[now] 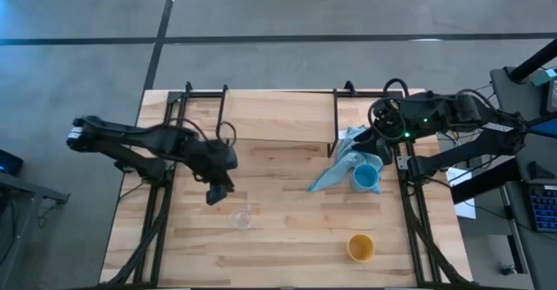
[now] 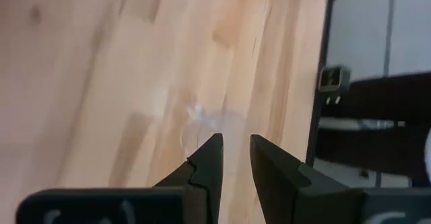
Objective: Stack small to large cups/mugs on shelf
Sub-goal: Put the transparent mug on the shelf
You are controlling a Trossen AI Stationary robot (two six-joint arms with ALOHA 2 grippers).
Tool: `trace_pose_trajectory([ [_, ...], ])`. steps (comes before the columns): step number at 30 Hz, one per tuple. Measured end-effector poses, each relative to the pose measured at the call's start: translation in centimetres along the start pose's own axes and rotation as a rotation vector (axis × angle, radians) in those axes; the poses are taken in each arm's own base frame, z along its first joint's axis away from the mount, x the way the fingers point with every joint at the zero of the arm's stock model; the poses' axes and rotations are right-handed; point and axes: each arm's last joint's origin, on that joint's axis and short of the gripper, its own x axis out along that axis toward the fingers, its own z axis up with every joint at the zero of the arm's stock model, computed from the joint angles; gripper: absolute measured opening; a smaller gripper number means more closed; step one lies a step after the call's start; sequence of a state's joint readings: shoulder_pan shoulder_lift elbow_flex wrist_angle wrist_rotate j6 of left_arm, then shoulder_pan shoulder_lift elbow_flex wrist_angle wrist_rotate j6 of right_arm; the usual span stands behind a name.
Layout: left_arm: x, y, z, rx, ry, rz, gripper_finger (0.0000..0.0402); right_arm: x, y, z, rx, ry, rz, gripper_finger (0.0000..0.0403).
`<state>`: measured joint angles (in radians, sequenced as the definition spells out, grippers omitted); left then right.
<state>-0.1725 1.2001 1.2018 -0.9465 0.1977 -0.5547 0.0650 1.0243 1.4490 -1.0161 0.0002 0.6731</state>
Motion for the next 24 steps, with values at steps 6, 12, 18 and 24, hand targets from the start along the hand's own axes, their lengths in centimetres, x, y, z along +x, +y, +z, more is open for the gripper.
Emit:
trace_pose_trajectory([
  [6,3.3,-0.8,-0.5,0.008,0.133,0.030,0.0061,0.0,0.0,0.0,0.000,0.000,-0.001,0.0187],
  [12,7.2,-1.5,-1.4,-0.008,0.263,0.084,0.0061,0.0,0.0,0.0,0.000,0.001,-0.001,0.0187],
  [18,10.0,-1.6,-1.4,-0.003,0.322,0.119,0.0061,0.0,0.0,0.0,0.000,0.001,-0.001,0.0186],
  [24,11.5,-1.5,-1.2,0.027,0.332,0.132,0.0061,0.0,0.0,0.0,0.000,0.004,-0.004,0.0186],
])
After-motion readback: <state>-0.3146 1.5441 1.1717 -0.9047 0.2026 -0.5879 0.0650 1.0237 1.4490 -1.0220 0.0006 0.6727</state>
